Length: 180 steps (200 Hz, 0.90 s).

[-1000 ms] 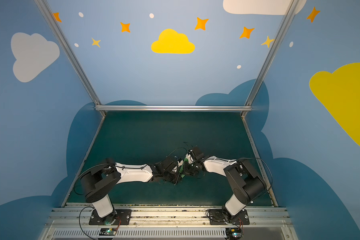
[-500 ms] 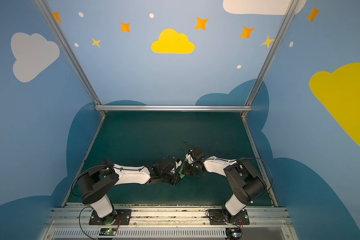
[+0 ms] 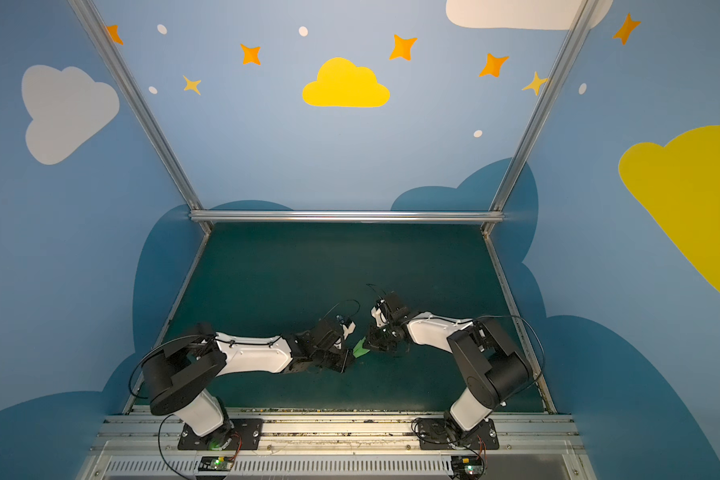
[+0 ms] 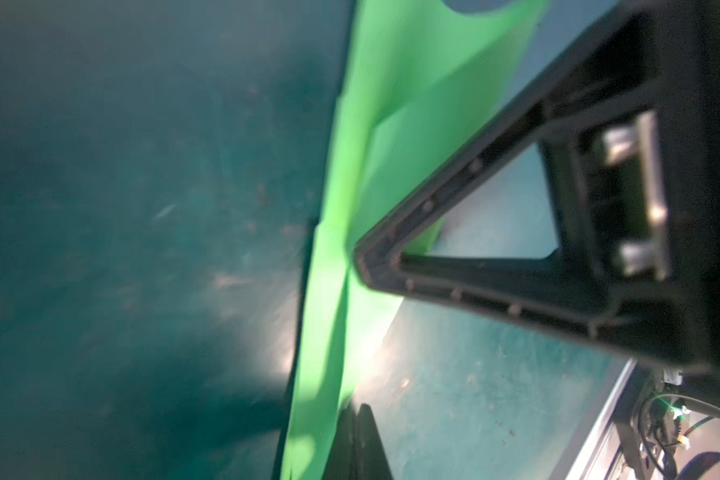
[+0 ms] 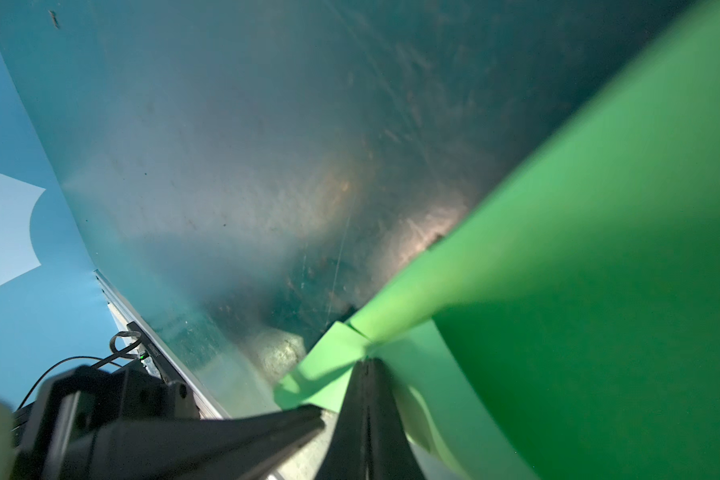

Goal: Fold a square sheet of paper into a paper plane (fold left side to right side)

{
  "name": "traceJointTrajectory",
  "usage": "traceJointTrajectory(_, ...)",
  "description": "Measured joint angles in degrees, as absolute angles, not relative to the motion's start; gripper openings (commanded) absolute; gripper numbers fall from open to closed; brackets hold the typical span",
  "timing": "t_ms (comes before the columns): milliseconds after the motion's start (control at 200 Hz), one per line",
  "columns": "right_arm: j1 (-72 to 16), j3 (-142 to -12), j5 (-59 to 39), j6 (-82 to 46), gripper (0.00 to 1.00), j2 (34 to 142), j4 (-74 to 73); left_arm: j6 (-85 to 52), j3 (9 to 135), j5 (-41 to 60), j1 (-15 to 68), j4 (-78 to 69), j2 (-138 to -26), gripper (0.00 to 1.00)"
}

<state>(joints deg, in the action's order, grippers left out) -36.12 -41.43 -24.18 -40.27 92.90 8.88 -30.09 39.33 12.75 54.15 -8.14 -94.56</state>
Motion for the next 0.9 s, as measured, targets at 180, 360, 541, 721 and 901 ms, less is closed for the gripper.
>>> traceJointTrajectory(180,-36.21,-41.43,-24.18,-40.34,0.0,92.97,8.69,-32.21,34.11,11.86,51.0,-7.42,-89.06,0.04)
traceJointTrajectory(360,-36.21,-41.39,-24.16,-40.97,0.0,92.99,8.58,-33.95,33.34,11.27,51.09,-5.23,-86.0,0.04)
traceJointTrajectory(541,-36.21,-41.34,-24.16,-41.41,0.0,92.99,8.45,-34.79,37.95,11.18,54.83,-4.95,-86.19,0.04)
traceJointTrajectory(721,-36.21,-41.3,-24.16,-41.58,0.0,92.99,8.4,-34.68,42.24,10.85,56.55,-6.15,-89.97,0.04)
traceJointTrajectory(901,-36.21,-41.3,-24.16,-41.56,0.0,92.97,8.4,-33.85,42.52,8.88,56.47,-5.96,-92.71,0.04)
